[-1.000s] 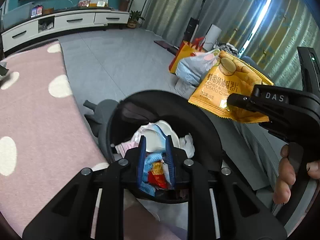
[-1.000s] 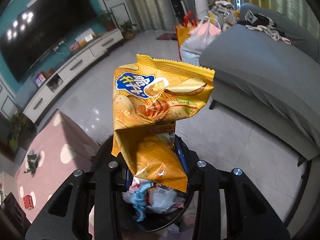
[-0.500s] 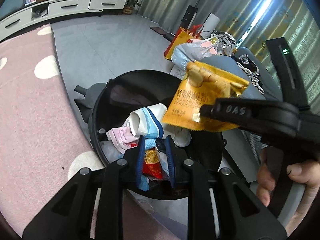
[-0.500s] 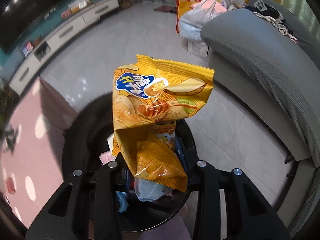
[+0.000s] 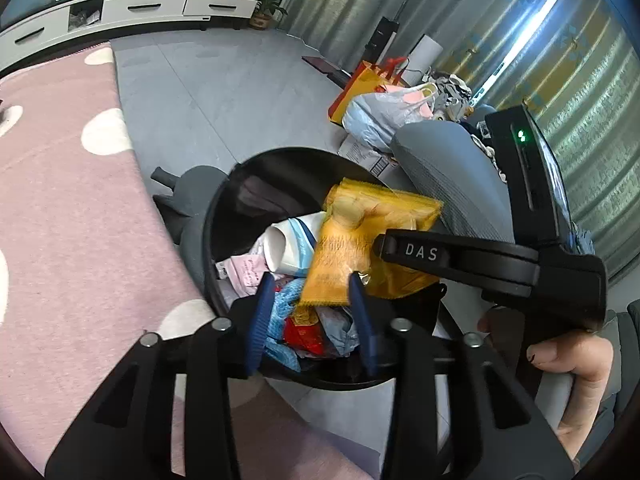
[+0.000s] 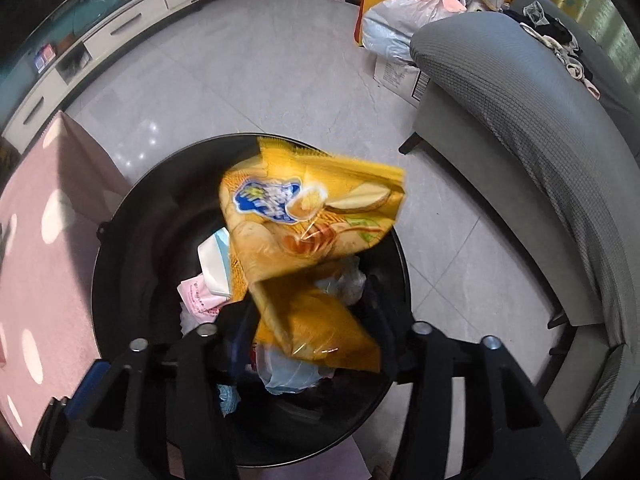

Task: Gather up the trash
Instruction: 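Open both grippers to drop the cup and chip bag into the bin, then swing both open tools back toward the rug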

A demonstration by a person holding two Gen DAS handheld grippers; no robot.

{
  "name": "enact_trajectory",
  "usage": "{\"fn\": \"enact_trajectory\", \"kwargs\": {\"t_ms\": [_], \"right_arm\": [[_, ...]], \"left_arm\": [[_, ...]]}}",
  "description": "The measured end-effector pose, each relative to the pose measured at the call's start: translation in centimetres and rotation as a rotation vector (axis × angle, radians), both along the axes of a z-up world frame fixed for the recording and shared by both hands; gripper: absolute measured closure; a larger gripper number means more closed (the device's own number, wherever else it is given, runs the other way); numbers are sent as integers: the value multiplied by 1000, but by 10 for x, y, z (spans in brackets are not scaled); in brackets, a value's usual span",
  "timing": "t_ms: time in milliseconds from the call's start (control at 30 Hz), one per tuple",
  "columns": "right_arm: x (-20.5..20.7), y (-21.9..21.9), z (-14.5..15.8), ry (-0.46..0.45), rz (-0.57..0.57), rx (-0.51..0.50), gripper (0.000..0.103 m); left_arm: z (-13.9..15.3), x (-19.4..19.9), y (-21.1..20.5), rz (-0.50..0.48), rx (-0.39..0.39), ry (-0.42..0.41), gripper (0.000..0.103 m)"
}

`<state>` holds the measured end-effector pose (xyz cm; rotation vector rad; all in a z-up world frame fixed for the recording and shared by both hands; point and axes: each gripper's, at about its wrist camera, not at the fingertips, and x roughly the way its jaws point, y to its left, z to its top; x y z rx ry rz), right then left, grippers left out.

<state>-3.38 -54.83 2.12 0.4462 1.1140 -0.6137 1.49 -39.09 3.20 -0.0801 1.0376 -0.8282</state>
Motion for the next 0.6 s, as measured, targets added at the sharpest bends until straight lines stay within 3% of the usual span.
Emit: {"fn": "enact_trajectory", "kwargs": {"t_ms": [67, 133, 233, 300, 333, 433, 600], "right_arm": [[-1, 3, 3, -2, 5, -11, 42], [-1, 6, 6, -10, 8, -26, 35], [-2, 13, 15, -32, 23, -46, 35], [-3, 18, 22, -51, 33, -60, 35], [-3, 21, 25, -59, 37, -65, 34], [-5, 28, 37, -110, 50, -86, 16], [-5, 38, 53, -205, 81, -83, 11]], "left_arm": [[4, 2, 8, 16, -11, 1, 49], [9, 6, 18, 40, -20, -2, 33], [19, 12, 40, 100, -31, -25, 12], [25, 17, 57, 147, -24, -45, 5], [30, 23, 72, 191, -8, -61, 3], [40, 39, 113, 315, -2, -73, 3], [56, 67, 212, 605, 13, -56, 3]]}}
